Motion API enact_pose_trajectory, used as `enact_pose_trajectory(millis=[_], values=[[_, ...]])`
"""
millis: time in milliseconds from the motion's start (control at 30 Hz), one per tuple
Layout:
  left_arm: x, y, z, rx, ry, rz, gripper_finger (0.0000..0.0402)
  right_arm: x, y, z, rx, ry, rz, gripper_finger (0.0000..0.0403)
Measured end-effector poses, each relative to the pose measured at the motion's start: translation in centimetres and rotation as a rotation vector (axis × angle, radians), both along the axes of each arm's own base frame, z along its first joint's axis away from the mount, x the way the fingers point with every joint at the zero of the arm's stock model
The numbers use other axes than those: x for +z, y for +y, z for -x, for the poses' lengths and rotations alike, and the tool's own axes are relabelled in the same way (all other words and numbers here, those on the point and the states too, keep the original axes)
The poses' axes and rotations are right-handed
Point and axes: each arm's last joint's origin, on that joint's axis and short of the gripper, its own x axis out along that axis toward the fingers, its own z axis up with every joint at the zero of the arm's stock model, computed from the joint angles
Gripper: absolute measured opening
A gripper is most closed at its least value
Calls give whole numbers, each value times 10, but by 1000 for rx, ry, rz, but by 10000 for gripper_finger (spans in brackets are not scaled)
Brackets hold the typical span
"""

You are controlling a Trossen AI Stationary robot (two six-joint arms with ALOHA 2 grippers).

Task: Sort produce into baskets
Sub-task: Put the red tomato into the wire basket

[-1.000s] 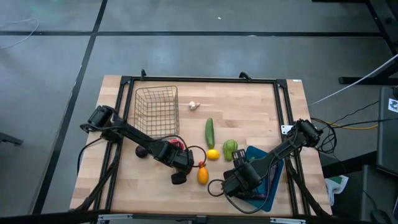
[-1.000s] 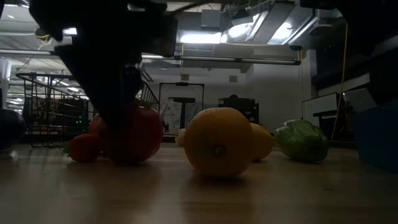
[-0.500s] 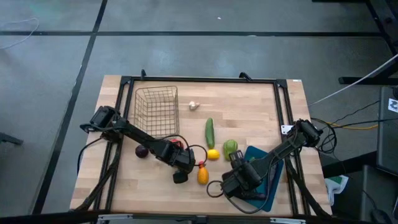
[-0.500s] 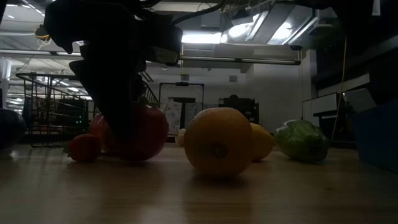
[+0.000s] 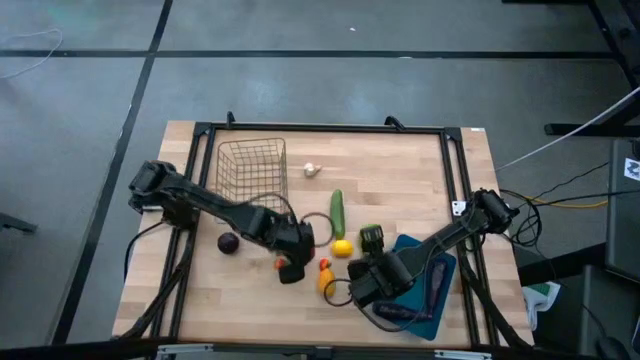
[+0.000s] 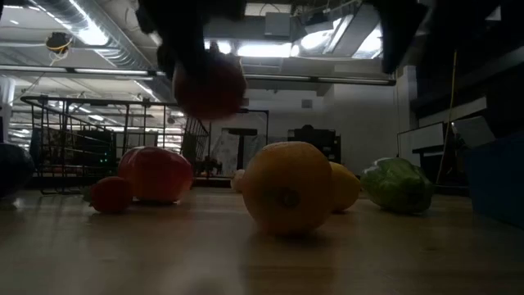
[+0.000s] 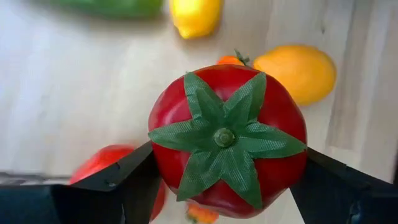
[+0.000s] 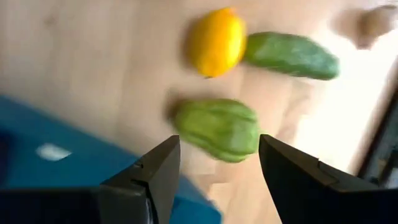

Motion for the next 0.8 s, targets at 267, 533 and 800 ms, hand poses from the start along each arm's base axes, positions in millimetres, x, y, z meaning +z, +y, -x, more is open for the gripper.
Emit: enact_pose_trajectory(millis=[267,533,800], values=[[52,47,37,137,-24,-17,293,0,-16,-11,-56,-27,6,216],[75,91,70,321,16,-132,292,1,-21,-22,-78,-104,-41,216],[50,116,81,405,161,-162,292,2,-17,-29,-77,-177,-84,216]])
